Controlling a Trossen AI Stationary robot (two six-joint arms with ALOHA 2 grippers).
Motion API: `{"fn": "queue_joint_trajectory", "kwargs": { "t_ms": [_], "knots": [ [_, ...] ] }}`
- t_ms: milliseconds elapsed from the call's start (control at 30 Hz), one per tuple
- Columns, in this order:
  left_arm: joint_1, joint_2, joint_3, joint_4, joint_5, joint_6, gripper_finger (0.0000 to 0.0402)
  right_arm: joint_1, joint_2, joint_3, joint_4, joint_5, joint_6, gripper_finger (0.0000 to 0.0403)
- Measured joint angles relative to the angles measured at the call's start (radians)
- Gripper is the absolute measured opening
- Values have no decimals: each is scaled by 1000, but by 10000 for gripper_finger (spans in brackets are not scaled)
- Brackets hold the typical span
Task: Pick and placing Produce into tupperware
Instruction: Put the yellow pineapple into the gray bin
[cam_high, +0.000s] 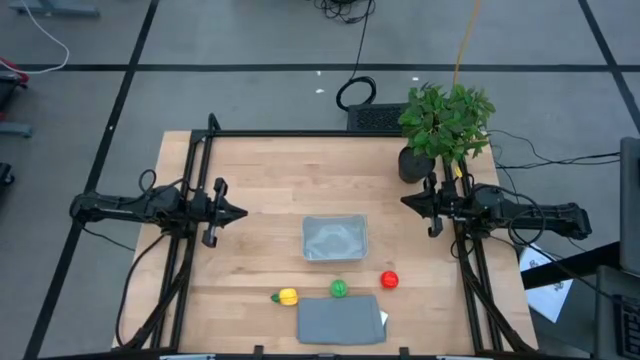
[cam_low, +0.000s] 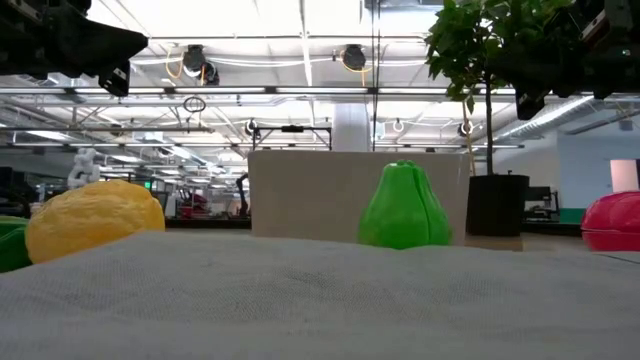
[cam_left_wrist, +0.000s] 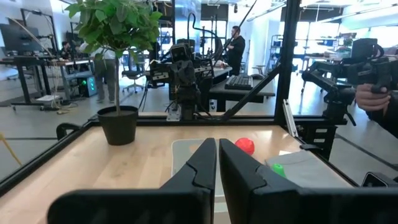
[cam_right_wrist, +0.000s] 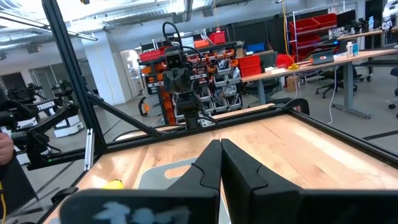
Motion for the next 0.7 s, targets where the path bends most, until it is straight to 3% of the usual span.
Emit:
{"fn": "queue_joint_trajectory", "kwargs": {
  "t_ms": [700],
  "knots": [
    [0, 0, 0, -27, 0, -78, 21, 0, 2, 0, -31, 0, -19, 0]
  ]
}}
